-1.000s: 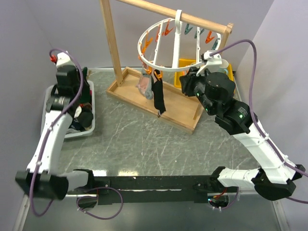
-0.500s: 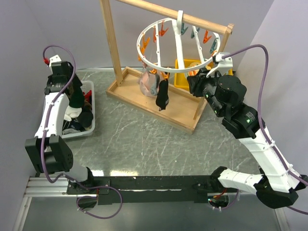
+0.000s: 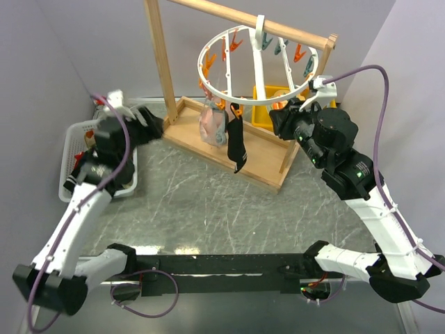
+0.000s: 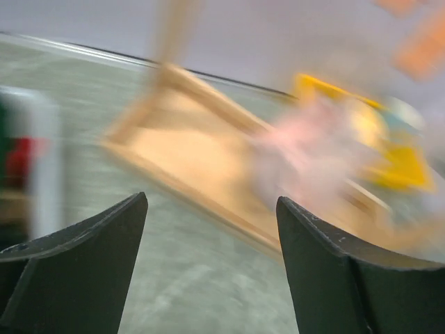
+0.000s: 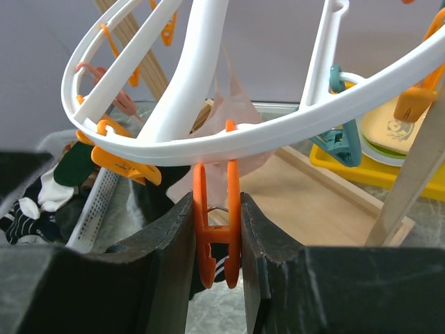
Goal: Remove the socks clipped to the hanger
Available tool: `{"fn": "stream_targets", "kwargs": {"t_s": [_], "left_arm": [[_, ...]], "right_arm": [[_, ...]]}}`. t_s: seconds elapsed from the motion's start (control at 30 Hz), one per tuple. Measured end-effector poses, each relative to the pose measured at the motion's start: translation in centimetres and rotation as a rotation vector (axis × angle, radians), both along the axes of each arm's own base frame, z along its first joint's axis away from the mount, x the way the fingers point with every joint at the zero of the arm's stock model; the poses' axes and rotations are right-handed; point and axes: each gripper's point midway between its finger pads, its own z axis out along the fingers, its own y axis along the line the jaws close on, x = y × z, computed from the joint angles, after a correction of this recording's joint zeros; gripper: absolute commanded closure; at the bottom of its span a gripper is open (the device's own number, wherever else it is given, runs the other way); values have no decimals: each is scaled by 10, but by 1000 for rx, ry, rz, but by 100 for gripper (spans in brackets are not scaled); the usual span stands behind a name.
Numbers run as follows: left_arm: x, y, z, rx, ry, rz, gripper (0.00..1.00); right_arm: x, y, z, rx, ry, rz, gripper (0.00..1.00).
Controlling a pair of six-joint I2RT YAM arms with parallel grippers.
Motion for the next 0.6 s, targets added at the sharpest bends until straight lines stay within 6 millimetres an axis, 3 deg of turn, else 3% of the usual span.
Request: {"fn": "stream_targets", "kwargs": {"t_s": [0.07, 0.17, 0.37, 0.6], "left_arm": [[-20, -40, -4, -51, -35, -135, 16], [-39, -83, -7, -104, -68, -288, 12], [-60, -154, -1, -127, -106, -500, 10], [-74, -199, -13, -85, -90, -615, 4]], "right_arm": [[0, 1, 0, 5, 2, 6, 65], [0, 3, -1, 10, 8, 13, 65], [1, 6, -3, 19, 17, 23, 65], [0, 10, -2, 27, 18, 45, 65]]}}
